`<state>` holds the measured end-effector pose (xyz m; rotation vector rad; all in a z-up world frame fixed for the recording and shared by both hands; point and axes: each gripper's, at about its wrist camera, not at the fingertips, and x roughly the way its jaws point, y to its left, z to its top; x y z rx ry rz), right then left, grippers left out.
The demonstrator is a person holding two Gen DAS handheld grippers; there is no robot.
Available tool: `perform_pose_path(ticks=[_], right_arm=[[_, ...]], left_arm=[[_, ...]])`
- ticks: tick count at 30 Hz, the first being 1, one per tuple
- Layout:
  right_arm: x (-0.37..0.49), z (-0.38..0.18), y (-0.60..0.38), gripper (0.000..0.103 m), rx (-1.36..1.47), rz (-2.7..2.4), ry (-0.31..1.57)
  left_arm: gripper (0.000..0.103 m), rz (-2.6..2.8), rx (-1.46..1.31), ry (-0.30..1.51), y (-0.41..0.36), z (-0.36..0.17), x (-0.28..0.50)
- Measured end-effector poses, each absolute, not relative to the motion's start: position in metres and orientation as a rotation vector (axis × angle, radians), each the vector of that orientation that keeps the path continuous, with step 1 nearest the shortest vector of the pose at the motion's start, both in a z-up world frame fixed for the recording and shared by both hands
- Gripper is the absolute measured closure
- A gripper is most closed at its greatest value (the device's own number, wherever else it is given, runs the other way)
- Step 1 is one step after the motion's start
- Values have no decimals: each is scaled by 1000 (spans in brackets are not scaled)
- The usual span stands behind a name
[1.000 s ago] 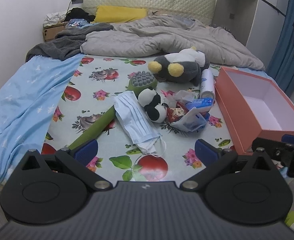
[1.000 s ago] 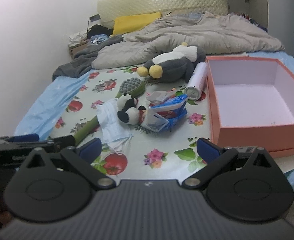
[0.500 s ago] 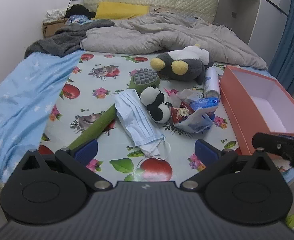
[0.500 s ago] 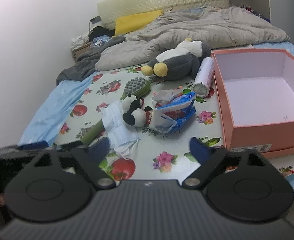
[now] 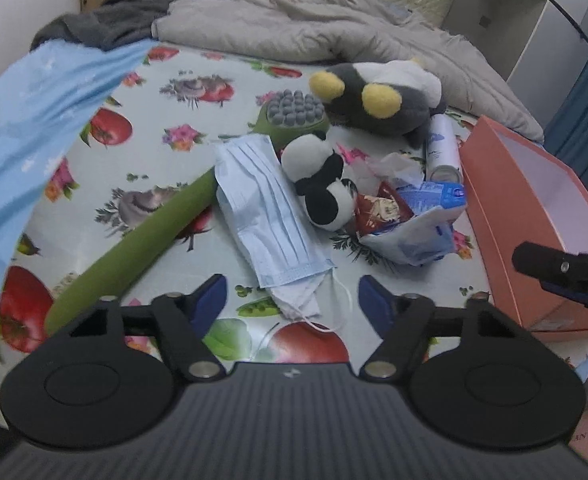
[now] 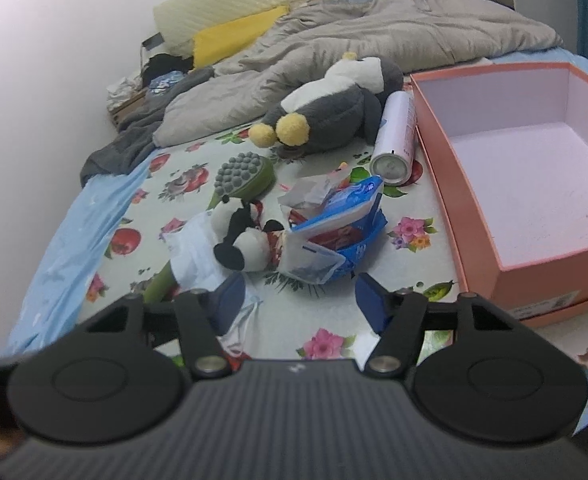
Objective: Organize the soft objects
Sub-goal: 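Move the right tool to the blue wipes pack while the left tool reaches the white face mask, then close the right tool on the blue wipes pack while the left tool grips the face mask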
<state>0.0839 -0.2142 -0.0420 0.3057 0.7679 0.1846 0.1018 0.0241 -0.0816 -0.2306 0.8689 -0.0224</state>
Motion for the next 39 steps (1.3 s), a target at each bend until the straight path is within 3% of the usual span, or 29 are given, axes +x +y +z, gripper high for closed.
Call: perform_pose_path(ticks=[16,30,39], right_arm=[[163,-71,-195,38,333,82,781],[202,-107,-204,37,342,-40,821],[217,-132,-208,37,425,-26,923]], left_arm=[[48,32,-292,911,50,-136,162],[75,28,-358,894,64,-160,183],[76,-36,-421,868,70,-160,187]])
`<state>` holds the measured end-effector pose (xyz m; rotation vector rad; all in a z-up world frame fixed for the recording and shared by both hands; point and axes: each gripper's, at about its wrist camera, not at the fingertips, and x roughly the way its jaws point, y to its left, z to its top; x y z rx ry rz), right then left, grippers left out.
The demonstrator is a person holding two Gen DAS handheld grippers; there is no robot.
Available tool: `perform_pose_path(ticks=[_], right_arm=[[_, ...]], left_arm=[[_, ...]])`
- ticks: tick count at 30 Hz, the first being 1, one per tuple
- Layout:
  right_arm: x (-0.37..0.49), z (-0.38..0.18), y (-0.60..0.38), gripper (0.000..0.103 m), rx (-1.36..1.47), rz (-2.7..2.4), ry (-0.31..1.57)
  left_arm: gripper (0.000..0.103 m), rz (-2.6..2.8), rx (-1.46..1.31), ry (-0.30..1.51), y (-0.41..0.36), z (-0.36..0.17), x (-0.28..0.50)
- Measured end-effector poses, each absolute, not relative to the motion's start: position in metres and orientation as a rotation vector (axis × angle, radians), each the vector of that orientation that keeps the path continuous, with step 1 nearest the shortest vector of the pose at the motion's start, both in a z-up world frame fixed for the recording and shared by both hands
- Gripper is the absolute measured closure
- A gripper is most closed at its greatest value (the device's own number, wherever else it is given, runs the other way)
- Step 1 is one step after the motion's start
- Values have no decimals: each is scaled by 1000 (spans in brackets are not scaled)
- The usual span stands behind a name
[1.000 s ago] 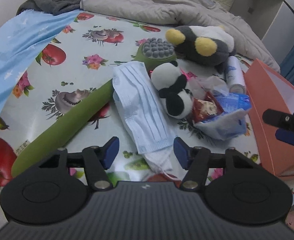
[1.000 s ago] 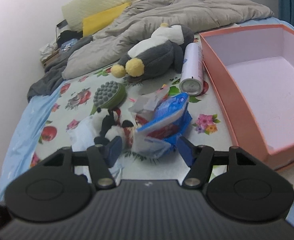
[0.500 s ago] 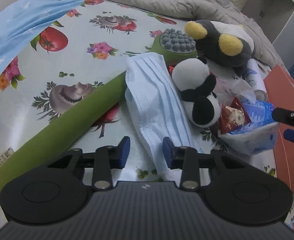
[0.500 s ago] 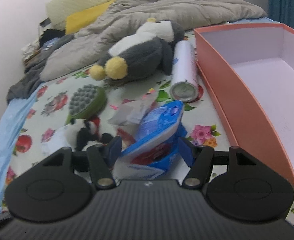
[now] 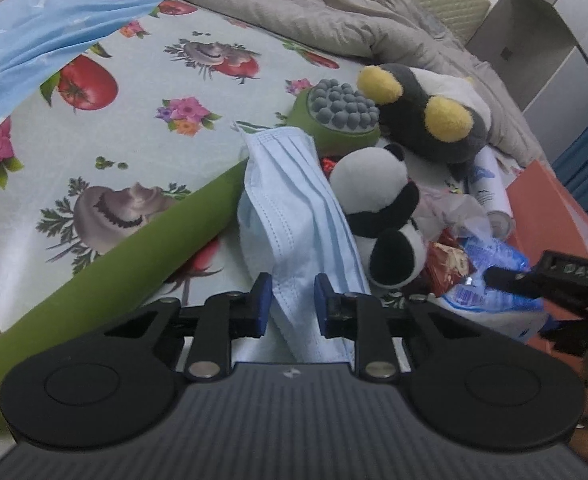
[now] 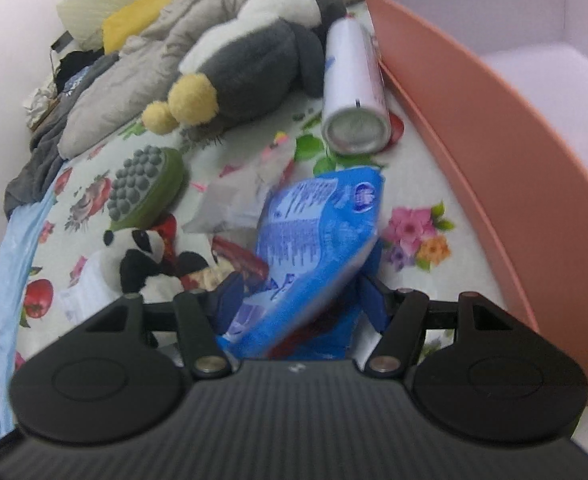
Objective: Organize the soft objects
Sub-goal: 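Close the right tool on the blue wipes pack while the left tool grips the face mask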
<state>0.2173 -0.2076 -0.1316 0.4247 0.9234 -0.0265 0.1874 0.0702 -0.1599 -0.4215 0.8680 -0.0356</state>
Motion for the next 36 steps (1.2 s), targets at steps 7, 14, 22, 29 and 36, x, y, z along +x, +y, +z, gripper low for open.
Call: perform_pose_path(ticks=[7,14,22,29,36], right_arm=[[222,-146,-214,38,489,-19,980],[223,-148,-214,53,467,-9,985],[224,-149,-216,66,458,0,997],[222,-146,-218,73,446,2,1000],[216,-139,-218,74,416,2,997]], left_arm=[[76,-96,-460,824,71,-153,185],[76,-70,-439,852,61,-152,193],[76,-27,-411,903,58,-159,203],[89,-18,-401,917,51,-160,207],[97,-30,-355,889,43,-138,200]])
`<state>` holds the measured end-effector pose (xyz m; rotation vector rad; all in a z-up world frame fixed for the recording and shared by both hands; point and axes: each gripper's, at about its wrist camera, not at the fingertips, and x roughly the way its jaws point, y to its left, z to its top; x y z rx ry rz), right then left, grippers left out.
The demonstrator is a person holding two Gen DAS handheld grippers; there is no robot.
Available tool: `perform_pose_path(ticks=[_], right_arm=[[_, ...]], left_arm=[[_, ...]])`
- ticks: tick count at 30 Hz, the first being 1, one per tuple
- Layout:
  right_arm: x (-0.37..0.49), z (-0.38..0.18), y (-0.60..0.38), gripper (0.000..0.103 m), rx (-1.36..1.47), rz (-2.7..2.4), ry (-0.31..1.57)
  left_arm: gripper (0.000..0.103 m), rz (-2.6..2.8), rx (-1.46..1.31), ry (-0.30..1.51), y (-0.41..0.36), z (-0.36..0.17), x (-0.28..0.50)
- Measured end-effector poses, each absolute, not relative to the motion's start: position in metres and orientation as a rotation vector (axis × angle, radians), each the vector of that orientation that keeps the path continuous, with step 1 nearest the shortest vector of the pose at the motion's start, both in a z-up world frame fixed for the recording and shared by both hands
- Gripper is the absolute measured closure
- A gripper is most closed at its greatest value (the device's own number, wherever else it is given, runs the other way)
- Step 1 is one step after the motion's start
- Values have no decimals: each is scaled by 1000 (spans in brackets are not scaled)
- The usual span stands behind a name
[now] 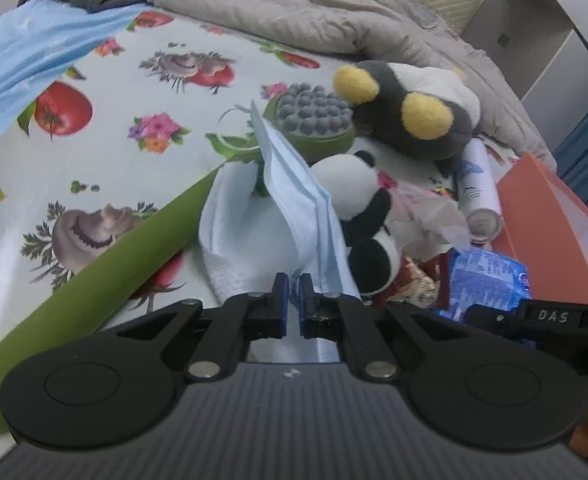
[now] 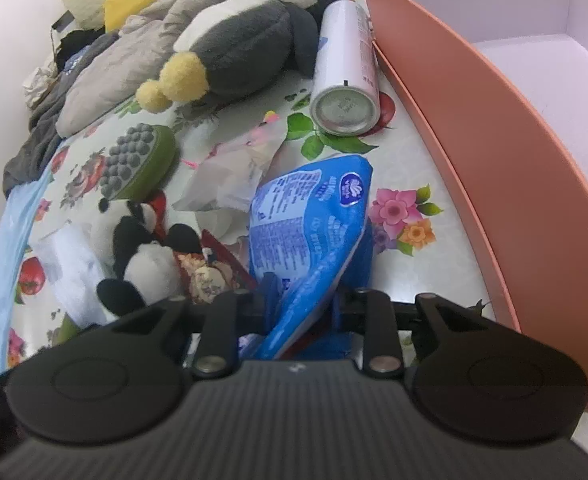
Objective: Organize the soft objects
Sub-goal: 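Close the right tool on the blue wipes pack while the left tool grips the face mask, then carry the wipes pack in the right tool and the mask in the left tool over the pink box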
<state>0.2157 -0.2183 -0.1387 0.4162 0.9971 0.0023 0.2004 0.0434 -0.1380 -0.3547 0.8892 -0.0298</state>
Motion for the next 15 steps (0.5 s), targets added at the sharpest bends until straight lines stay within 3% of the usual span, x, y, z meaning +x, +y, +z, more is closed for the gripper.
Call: perform_pose_path(ticks=[15], right_arm=[[184,-117,-206,79,307,24,945]], left_arm=[[100,-47,-323,846,37,-107,159]])
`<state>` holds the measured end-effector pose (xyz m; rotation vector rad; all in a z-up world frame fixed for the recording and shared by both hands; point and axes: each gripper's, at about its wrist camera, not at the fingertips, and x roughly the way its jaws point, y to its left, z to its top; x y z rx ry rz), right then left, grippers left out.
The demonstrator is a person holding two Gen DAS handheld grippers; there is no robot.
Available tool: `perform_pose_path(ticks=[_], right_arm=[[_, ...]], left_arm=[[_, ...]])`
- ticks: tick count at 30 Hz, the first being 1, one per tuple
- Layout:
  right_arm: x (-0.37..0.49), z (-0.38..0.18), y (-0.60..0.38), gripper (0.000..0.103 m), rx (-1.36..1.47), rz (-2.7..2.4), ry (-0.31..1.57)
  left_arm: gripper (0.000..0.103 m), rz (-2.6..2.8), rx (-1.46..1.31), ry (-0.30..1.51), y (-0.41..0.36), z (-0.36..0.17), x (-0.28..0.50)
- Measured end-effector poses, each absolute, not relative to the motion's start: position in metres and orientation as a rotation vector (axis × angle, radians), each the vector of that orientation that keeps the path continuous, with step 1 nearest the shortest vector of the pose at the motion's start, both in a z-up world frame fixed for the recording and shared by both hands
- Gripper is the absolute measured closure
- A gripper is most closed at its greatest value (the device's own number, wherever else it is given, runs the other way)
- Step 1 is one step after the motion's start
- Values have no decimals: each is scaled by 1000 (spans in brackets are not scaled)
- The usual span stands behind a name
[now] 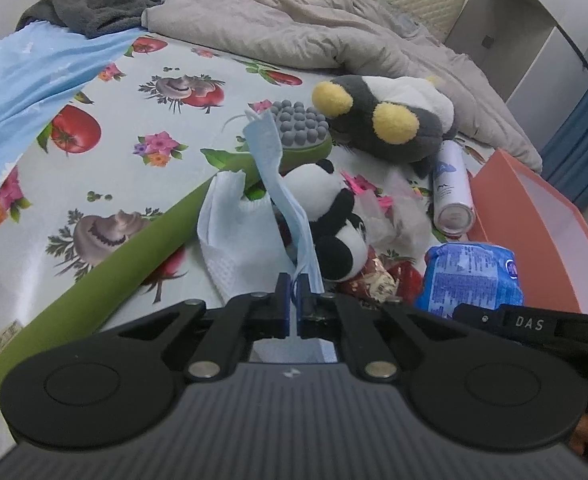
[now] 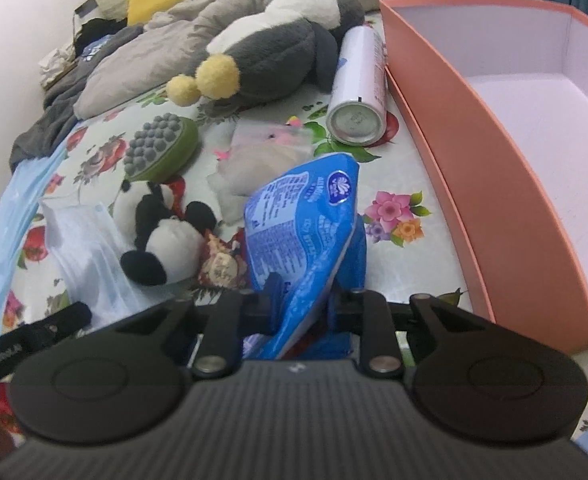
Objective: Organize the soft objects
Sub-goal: 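Carry the wipes pack in the right tool and the mask in the left tool over the pink box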
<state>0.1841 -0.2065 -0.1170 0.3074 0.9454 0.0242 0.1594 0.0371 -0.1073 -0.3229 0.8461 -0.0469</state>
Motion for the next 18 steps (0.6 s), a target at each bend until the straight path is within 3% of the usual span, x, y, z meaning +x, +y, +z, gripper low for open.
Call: perform_pose_path(ticks=[18], right_arm=[[133,-93,-195,79,217,70,895]], left_arm=[[100,-103,-338,819,38,-73,95]])
